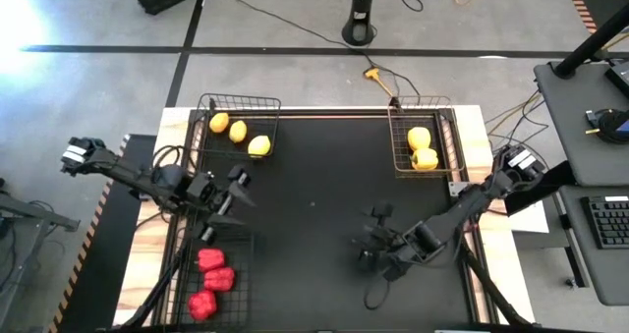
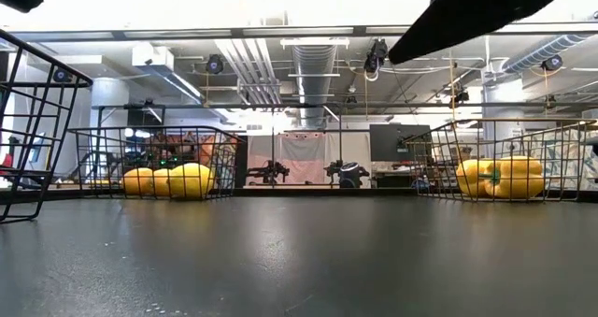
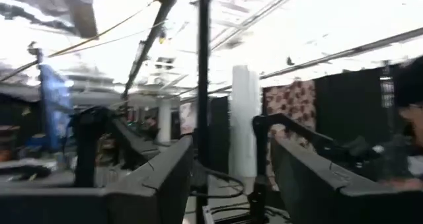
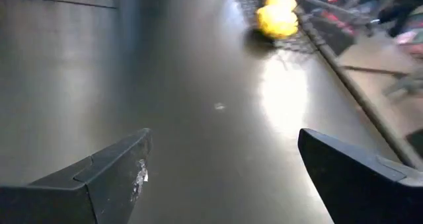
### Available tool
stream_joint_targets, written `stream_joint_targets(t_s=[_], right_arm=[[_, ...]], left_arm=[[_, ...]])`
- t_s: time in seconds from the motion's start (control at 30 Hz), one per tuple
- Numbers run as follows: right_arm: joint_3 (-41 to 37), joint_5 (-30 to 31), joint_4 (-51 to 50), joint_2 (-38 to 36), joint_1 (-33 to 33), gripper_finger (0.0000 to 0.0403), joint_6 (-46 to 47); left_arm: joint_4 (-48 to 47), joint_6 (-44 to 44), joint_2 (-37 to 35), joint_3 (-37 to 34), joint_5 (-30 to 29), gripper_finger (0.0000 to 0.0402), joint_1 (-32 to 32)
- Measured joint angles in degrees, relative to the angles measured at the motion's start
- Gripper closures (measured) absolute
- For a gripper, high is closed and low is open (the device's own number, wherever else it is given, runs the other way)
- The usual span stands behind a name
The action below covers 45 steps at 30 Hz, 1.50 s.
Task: Sort produce into baskets
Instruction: Return to Home Position
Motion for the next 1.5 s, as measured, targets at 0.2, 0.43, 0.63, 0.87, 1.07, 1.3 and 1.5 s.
stream_joint_targets(t_s=[0.2,0.43,0.63,0.87,1.07,1.3,1.5], right_arm=[[-3.6,9.8,0.9,-1.6,-4.1,0.003,-0.7],[-17.8,7.7,19.7,-12.5,-2.9,0.003,-4.5],[-34.2,0.4,57.0,-18.3,-4.4,0.003,-14.6],[-41.2,-5.7,73.3,-18.2,-5.8,0.003,-22.8],[-50.4,-9.0,82.4,-23.0,-4.8,0.003,-16.9],[-56.5,-9.6,95.4,-25.2,0.0,0.003,-19.3],[-55.3,-6.0,93.4,-25.6,-4.1,0.003,-20.6]], left_arm=[[0.5,1.4,-5.6,-3.7,3.9,0.0217,0.0],[-9.2,2.7,-19.3,-9.7,-0.4,0.0217,0.2],[-21.2,2.6,-32.9,-12.3,-5.4,0.0216,0.7],[-32.5,3.6,-42.6,-12.4,-11.5,0.0216,0.7],[-42.2,4.6,-49.3,-12.3,-14.8,0.0216,0.8],[-45.0,5.2,-49.9,-13.2,-18.5,0.0216,0.9],[-44.5,4.0,-50.1,-15.7,-21.1,0.0231,2.3]])
